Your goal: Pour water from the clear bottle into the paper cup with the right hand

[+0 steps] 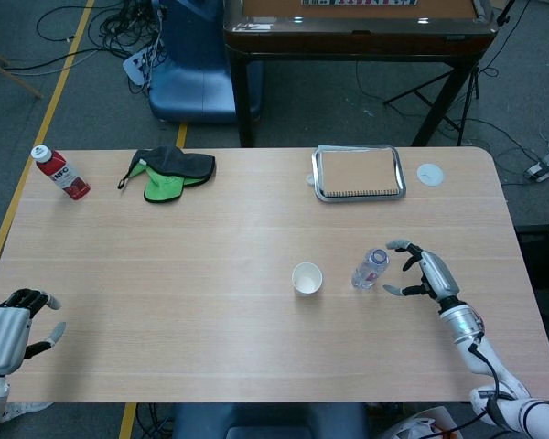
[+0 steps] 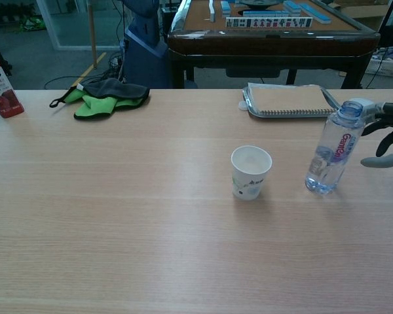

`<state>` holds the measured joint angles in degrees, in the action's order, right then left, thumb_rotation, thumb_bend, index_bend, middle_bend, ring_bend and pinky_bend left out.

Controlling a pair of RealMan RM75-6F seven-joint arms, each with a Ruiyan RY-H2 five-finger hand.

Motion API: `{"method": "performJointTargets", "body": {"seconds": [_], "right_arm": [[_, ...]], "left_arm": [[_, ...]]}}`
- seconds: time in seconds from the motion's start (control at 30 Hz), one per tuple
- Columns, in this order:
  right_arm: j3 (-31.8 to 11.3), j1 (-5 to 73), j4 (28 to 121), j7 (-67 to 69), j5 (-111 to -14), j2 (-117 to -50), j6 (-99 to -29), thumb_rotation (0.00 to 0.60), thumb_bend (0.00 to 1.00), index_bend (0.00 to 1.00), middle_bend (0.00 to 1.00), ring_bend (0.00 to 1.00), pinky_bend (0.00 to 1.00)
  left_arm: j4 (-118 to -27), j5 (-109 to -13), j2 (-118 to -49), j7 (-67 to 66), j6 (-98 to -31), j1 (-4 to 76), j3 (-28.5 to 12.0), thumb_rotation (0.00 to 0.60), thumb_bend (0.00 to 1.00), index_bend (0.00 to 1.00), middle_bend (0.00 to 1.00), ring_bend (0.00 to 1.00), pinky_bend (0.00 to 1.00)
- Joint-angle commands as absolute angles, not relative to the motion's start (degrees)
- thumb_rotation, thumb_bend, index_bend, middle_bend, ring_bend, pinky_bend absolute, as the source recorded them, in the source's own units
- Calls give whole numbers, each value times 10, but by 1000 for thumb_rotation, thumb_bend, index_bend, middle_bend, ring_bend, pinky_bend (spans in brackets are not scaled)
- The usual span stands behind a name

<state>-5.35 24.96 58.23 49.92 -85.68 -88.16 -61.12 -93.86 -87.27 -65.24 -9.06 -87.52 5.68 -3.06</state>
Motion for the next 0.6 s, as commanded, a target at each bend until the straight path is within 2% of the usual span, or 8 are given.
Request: {"method": "performJointTargets", "body": {"seconds": [0.03,0.6], "right_arm": [[-50,256,568,516,-861,-892,-608,600,0,278,267,241,462],[-41,275,508,559,-870,-933,-612,600,0,304,277,241,462]], "left_arm": [[-938,-872,-652,-90,-875,57,-31,600,244,490,446,329,603],[-937,-867,-653,-87,-872,57,-33,600,244,490,446,329,603]]}}
